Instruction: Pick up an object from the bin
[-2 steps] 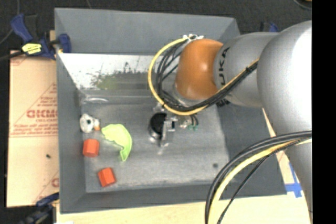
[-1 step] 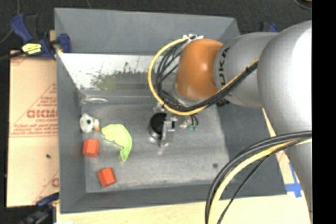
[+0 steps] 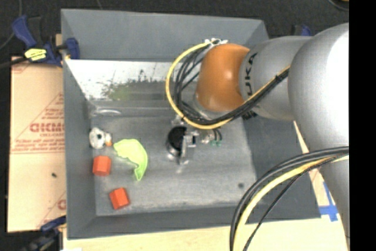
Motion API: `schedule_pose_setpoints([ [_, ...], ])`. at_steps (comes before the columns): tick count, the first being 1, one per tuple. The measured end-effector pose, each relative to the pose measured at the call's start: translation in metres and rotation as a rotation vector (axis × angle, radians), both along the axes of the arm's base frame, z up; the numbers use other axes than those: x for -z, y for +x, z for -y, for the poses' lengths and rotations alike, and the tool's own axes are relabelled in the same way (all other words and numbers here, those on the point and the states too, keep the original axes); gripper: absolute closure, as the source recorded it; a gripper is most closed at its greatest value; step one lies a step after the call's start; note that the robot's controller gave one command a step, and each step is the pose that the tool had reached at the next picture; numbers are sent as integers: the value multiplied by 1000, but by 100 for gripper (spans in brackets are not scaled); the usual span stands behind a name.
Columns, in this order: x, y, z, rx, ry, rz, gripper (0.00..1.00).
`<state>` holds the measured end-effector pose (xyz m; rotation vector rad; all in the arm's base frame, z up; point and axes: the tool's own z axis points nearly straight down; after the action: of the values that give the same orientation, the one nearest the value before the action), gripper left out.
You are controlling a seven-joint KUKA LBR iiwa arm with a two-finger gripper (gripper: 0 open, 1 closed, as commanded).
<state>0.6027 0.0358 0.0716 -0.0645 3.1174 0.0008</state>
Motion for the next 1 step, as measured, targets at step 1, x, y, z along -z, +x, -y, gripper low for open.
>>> schedule_pose_setpoints([
  [1,0,0,0,-1,0,0,100],
])
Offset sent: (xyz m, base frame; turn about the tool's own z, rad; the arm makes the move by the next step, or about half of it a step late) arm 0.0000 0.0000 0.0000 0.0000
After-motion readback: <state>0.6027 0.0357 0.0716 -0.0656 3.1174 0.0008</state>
